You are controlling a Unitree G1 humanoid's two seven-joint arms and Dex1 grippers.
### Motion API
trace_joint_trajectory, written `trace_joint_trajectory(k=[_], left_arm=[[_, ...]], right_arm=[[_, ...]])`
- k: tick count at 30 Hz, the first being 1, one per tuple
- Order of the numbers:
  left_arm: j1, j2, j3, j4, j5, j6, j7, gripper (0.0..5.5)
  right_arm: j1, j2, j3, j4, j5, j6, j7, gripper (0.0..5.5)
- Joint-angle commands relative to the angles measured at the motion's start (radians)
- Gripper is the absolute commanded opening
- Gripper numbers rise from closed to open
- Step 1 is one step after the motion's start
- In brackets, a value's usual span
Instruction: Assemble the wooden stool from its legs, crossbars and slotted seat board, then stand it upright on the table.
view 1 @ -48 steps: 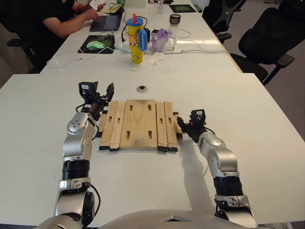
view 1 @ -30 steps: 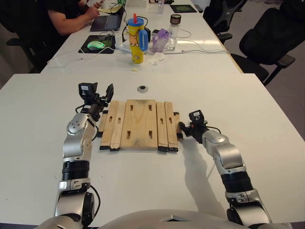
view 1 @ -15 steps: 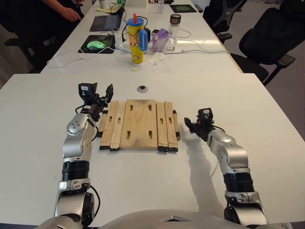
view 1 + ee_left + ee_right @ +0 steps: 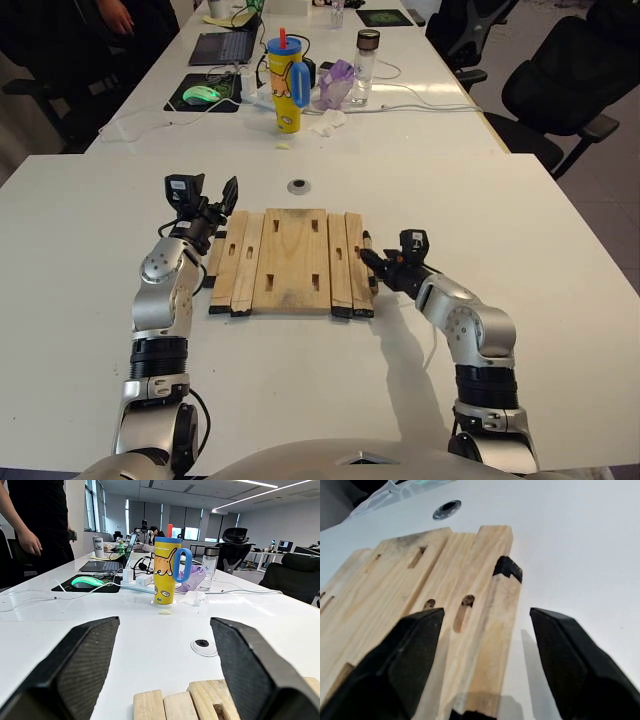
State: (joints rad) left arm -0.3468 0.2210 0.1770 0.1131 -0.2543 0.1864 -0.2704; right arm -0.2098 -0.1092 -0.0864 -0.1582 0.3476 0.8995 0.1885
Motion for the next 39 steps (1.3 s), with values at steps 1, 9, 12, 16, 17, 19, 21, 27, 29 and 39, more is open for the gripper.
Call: trace_joint_trajectory(k=[1,9,12,16,17,19,21,27,29,39], left_arm=[[0.012,0.005,0.000,0.001,0.003,0.006,0.002,3.40],[0.017,0.002,0.004,-0.004,0.000,0.006,0.006,3.40],[0.021,0.001,0.004,-0.007,0.000,0.006,0.007,3.40],[0.018,-0.002,0.000,-0.005,0.000,0.007,0.006,3.40],[0.018,-0.001,-0.001,-0.005,0.000,0.008,0.005,3.40],[0.017,0.001,-0.001,-0.003,-0.001,0.008,0.003,3.40],[0.015,0.002,0.000,0.000,-0.001,0.009,0.002,3.40],[0.018,0.002,0.000,-0.002,-0.001,0.011,0.000,3.40],[0.021,0.001,0.000,-0.007,-0.002,0.012,0.002,3.40],[0.025,-0.002,-0.007,-0.008,0.007,0.009,0.006,3.40]], right_arm=[[0.007,-0.070,0.067,0.007,-0.050,0.021,0.019,3.18],[0.015,-0.131,0.119,-0.002,-0.122,0.008,0.009,3.18],[0.009,-0.141,0.121,-0.006,-0.126,0.017,0.015,3.18],[0.020,-0.132,0.123,-0.007,-0.125,0.026,0.017,3.18],[0.020,-0.128,0.124,-0.008,-0.126,0.027,0.015,3.18],[0.018,-0.118,0.123,-0.012,-0.122,0.032,0.013,3.18],[0.015,-0.111,0.124,-0.018,-0.122,0.040,0.011,3.18],[0.016,-0.122,0.156,-0.042,-0.152,0.058,0.004,3.18],[0.020,-0.136,0.183,-0.041,-0.175,0.070,0.003,3.18],[0.061,-0.118,0.153,0.019,-0.163,0.149,-0.001,2.00]])
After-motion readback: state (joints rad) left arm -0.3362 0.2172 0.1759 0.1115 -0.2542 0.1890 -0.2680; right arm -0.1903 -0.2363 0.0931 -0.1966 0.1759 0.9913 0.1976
